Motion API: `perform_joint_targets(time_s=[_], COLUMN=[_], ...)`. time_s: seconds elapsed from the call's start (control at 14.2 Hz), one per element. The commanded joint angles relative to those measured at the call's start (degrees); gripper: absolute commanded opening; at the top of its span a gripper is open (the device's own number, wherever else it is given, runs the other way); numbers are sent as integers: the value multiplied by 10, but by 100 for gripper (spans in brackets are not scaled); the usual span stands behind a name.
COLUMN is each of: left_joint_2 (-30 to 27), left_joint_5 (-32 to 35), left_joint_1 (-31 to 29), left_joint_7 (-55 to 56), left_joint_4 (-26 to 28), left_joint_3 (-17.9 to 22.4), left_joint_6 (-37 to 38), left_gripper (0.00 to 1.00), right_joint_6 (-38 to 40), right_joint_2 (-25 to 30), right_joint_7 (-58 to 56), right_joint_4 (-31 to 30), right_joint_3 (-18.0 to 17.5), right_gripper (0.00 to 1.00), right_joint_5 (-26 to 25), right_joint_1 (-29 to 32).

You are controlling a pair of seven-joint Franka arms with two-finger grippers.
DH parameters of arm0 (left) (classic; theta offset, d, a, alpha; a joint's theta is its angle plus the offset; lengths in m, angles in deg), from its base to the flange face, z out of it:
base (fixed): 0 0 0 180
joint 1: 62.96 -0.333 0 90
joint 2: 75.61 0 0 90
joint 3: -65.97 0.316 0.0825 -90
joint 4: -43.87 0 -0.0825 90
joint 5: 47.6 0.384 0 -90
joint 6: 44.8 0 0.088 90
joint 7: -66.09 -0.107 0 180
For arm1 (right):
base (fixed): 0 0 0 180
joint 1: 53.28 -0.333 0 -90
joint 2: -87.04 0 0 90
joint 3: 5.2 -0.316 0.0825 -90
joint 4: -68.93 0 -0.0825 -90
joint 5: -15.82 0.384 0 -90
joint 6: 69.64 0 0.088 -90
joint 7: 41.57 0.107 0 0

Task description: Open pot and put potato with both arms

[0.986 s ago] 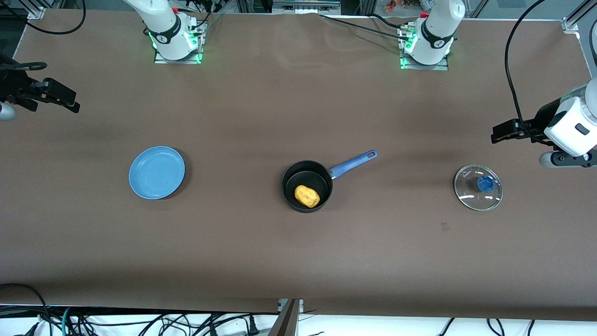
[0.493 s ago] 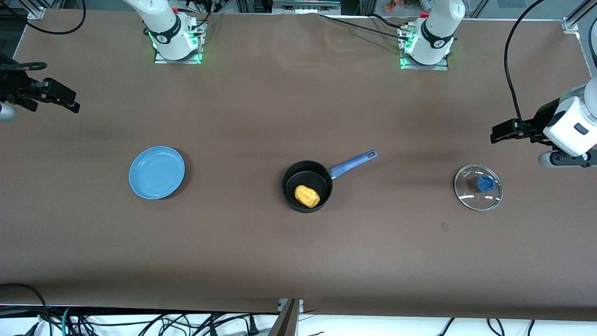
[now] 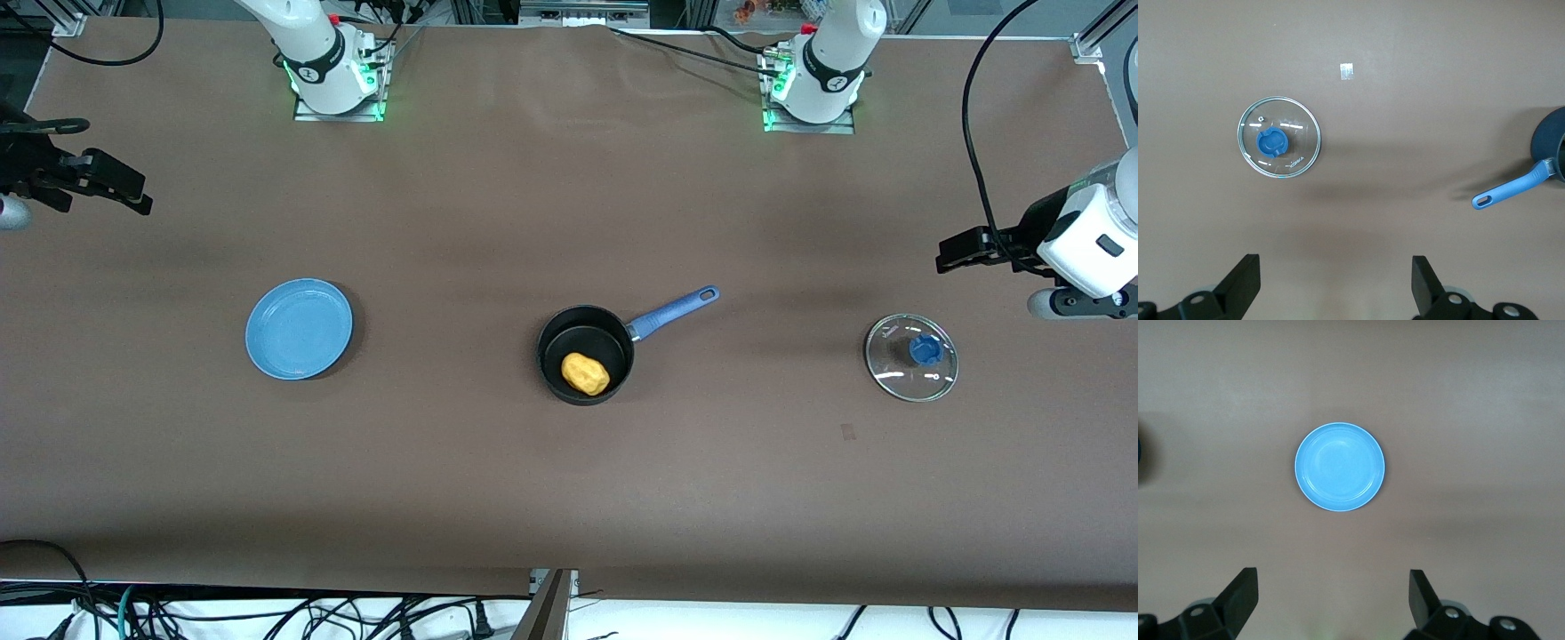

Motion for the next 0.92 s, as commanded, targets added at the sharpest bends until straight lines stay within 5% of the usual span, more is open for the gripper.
perform_joint_targets(time_s=[0.0, 0.85], left_joint_2=[9, 9], left_joint_5=[-8, -7], left_joint_1=[2, 4], left_joint_7=[3, 4], left_joint_4=[-21, -21], left_joint_3=[2, 2], left_joint_6=[13, 11], left_gripper=[100, 100], right_joint_6=[10, 11], right_joint_2=[-6, -5], right_joint_7=[-3, -3], right_joint_4=[15, 15], right_joint_3=[-3, -5], right_gripper=[100, 100], right_joint_5=[0, 0], right_joint_1=[5, 3])
